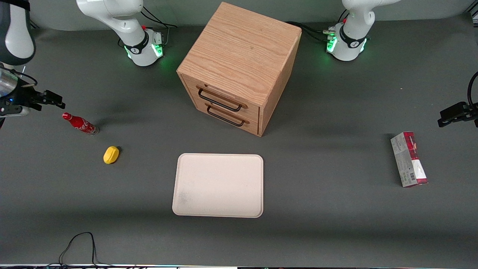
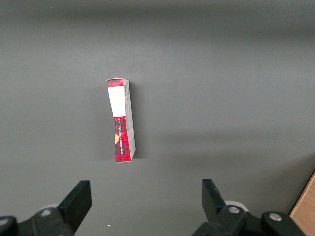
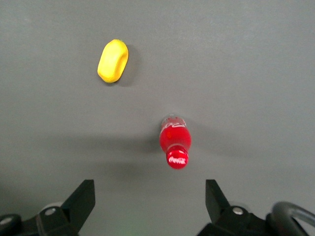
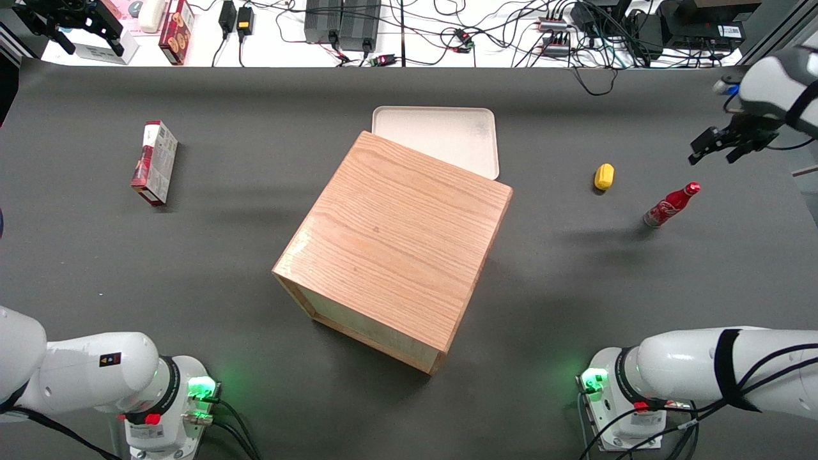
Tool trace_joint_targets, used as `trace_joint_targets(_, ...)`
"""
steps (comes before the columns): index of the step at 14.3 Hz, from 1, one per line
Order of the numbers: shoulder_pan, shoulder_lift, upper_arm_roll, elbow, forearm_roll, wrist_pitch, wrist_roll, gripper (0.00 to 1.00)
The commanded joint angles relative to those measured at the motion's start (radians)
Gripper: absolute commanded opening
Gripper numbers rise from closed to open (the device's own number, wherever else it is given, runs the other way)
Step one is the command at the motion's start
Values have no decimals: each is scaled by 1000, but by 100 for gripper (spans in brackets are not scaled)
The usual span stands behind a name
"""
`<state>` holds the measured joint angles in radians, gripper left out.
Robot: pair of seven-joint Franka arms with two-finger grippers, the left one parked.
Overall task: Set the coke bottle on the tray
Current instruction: 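Move the open right gripper down over the red Coca-Cola bottle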
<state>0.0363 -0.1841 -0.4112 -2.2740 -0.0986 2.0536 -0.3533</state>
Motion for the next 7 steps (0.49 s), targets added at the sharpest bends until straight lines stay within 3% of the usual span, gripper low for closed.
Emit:
trace_joint_targets(1,5,21,-1,-51,-21,101,21,99)
trace_joint_targets(7,4,69,-89,-127,-23,232,-85,98)
